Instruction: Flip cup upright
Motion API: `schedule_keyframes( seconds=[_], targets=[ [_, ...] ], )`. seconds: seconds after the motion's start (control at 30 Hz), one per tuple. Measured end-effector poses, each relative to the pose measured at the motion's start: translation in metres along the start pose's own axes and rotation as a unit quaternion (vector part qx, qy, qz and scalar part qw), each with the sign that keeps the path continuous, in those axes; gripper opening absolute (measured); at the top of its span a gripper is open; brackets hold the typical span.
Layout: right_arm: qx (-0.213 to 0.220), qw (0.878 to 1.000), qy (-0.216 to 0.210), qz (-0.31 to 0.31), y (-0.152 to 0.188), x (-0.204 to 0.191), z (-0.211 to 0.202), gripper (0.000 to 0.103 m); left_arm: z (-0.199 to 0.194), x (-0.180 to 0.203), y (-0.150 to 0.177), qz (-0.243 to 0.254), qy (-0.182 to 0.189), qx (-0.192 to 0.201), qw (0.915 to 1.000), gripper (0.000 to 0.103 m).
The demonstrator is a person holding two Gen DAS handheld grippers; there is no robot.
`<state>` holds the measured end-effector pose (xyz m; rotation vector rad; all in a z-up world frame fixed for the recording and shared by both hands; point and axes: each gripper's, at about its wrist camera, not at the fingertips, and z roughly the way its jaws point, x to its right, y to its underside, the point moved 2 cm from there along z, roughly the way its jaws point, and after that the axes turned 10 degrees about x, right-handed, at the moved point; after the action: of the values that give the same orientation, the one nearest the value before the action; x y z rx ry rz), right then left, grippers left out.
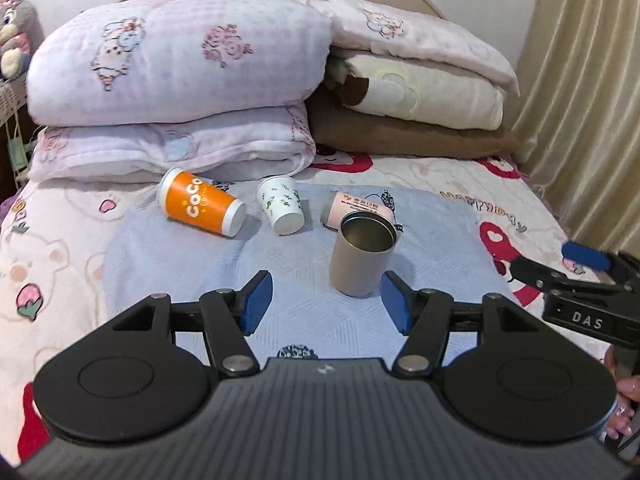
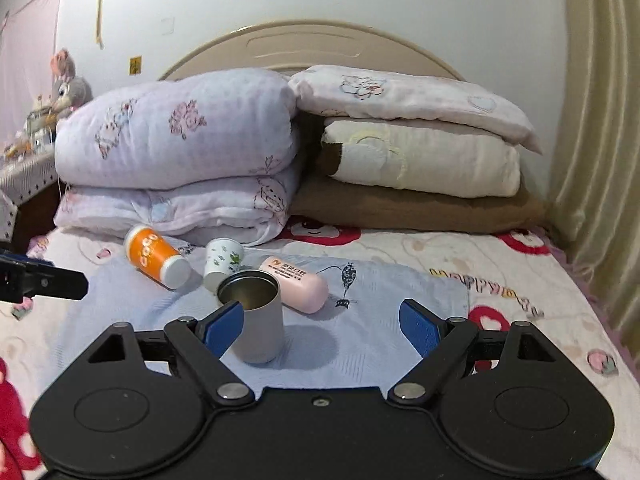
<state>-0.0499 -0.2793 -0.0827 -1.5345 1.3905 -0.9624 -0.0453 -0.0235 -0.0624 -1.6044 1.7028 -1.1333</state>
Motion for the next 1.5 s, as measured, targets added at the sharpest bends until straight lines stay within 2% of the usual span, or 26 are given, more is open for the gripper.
schedule_keyframes(
  seconds=[0.2,0.47,0.57,0.7,0.8,0.9,1.1,1.5],
  targets=[
    [-0.007,0.999,0.03,0.018,-0.01,0.007,-0.031,0.092,-0.027,0.006,-0.001,0.013,-0.015,0.01,0.9997,0.063],
    [-0.005,0.999,0.033,0.021,-0.025,0.004,-0.058,0.094,-0.042,0.02,0.0,0.024,-0.002,0.013,0.9996,0.068],
    [-0.007,0.999,0.035,0.024,-0.029,0.002,-0.063,0.098,-0.045,0.021,-0.001,0.022,-0.01,0.022,0.9995,0.074],
    [-0.022,0.999,0.041,0.022,-0.031,-0.001,-0.064,0.102,-0.046,0.02,-0.002,0.018,-0.017,0.03,0.9992,0.096],
    [-0.04,0.997,0.061,0.011,-0.031,-0.004,-0.062,0.103,-0.042,0.018,-0.001,0.014,-0.026,0.019,0.9994,0.103],
    [-0.032,0.998,0.058,0.003,-0.031,-0.007,-0.065,0.103,-0.035,0.016,0.001,0.012,-0.041,-0.002,0.9991,0.103],
    [-0.042,0.997,0.061,0.004,-0.031,-0.007,-0.063,0.103,-0.024,0.012,0.007,0.01,-0.063,-0.031,0.9975,0.103],
    [-0.066,0.996,0.059,0.005,-0.031,-0.008,-0.06,0.103,-0.022,0.014,0.006,0.021,-0.076,-0.041,0.996,0.103]
  ],
)
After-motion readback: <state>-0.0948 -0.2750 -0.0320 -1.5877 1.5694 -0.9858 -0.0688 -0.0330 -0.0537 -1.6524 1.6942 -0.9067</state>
